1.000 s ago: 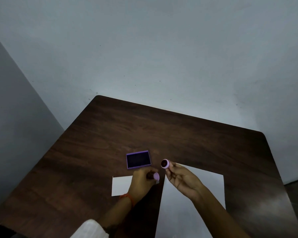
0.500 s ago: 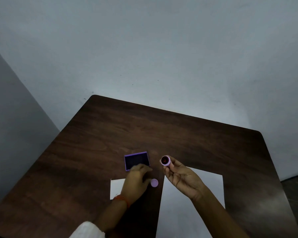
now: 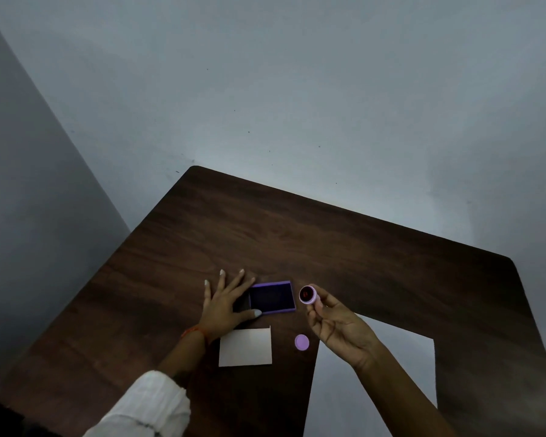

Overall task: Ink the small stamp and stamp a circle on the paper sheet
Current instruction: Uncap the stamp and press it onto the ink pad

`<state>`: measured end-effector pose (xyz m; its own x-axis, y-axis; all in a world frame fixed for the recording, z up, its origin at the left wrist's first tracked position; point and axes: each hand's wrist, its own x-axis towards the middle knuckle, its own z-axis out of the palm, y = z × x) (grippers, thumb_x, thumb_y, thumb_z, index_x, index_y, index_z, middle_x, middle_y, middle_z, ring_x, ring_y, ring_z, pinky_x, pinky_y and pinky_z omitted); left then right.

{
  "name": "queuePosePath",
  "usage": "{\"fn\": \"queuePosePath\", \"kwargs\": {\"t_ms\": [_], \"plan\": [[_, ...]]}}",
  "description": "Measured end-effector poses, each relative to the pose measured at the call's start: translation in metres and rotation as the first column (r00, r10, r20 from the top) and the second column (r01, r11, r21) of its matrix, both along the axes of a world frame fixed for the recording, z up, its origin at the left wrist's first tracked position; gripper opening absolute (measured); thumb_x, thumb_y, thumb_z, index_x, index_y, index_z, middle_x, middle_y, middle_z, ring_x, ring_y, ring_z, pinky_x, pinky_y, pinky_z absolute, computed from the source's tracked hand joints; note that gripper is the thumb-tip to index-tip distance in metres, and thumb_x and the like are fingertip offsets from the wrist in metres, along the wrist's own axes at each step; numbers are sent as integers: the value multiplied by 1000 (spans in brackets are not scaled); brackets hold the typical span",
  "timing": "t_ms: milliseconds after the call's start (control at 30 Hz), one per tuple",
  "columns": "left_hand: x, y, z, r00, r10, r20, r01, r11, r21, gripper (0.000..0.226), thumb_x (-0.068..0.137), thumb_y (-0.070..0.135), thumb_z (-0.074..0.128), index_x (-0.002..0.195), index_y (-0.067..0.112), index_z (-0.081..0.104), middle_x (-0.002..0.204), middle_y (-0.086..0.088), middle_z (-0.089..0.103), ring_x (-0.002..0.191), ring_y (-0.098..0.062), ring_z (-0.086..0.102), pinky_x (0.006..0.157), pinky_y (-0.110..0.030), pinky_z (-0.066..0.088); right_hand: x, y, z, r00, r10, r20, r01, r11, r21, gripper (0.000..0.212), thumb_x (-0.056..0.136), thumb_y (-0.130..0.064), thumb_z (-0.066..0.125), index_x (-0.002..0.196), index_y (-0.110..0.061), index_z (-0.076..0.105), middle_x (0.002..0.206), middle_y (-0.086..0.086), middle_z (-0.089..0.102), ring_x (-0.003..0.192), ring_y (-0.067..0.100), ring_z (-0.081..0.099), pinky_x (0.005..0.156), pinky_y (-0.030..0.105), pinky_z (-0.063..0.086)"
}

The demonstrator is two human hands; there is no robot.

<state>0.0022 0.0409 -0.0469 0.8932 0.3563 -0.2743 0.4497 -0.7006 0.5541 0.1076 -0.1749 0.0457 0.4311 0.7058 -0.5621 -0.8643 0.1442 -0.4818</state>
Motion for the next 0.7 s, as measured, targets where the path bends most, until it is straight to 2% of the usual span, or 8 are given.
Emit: {"fn": "queuePosePath", "kwargs": {"t_ms": [133, 233, 267, 333, 433, 500, 567, 700], "plan": [[-2, 4, -8, 998, -57, 22, 56, 998, 27, 114, 38, 98, 21, 139, 46, 13, 158, 7, -2, 137, -19, -24, 107, -52, -23, 6, 9, -3, 997, 41, 72, -37, 998, -56, 23, 74, 5, 55, 87, -6, 71, 88, 13, 76, 75, 18, 72, 63, 23, 61], [-3, 6, -12, 997, -78, 17, 77, 996, 45, 113, 37, 97, 22, 138, 48, 8, 157, 7, -5, 133, -17, -27, 107, -52, -22, 9, 25, -9, 915, 211, 345, -98, 943, -319, 22, 83, 5, 56, 93, -11, 67, 103, 11, 69, 90, 18, 66, 70, 22, 58], [-3, 5, -12, 997, -79, 20, 78, 996, 51, 112, 37, 96, 22, 138, 49, 8, 157, 7, -5, 133, -17, -27, 107, -52, -21, 8, 32, -12, 827, 313, 466, -88, 892, -443, 22, 83, 2, 59, 95, -14, 66, 107, 10, 67, 92, 16, 64, 69, 20, 55], [-4, 3, -10, 997, -72, 30, 70, 996, 51, 111, 38, 95, 23, 138, 49, 9, 157, 8, -4, 135, -19, -26, 108, -52, -21, 3, 48, -20, 535, 516, 668, 24, 782, -623, 21, 81, -7, 67, 100, -16, 66, 105, 5, 67, 90, 12, 62, 67, 13, 49], [-4, 1, -7, 997, -74, 29, 72, 996, 57, 112, 37, 95, 30, 137, 49, 8, 154, 12, -9, 137, -21, -26, 108, -51, -22, -7, 68, -33, 139, 631, 764, 104, 757, -644, 14, 84, -12, 63, 97, -9, 68, 98, 10, 70, 86, 17, 62, 73, 22, 49], [-4, 1, -8, 997, -64, 45, 62, 997, 51, 111, 37, 96, 23, 136, 49, 9, 150, 16, -11, 135, -19, -27, 107, -50, -23, -11, 76, -42, -144, 702, 698, 60, 710, -702, 18, 87, -6, 56, 103, -5, 65, 108, 17, 67, 100, 26, 61, 87, 34, 48], [-5, 2, -8, 997, -53, 58, 51, 998, 35, 106, 39, 95, 22, 135, 52, 9, 150, 18, -10, 135, -18, -27, 106, -49, -24, -11, 79, -45, -402, 723, 562, 46, 629, -776, 26, 91, -7, 50, 115, -5, 58, 124, 16, 59, 119, 28, 51, 100, 36, 40], [-3, 4, -6, 997, -69, 22, 68, 997, 21, 101, 43, 91, 36, 131, 53, 3, 153, 14, -8, 138, -22, -27, 105, -48, -26, -3, 82, -37, -606, 701, 376, 55, 509, -859, 41, 90, -7, 49, 130, -6, 42, 140, 15, 45, 131, 26, 36, 108, 35, 31]]}}
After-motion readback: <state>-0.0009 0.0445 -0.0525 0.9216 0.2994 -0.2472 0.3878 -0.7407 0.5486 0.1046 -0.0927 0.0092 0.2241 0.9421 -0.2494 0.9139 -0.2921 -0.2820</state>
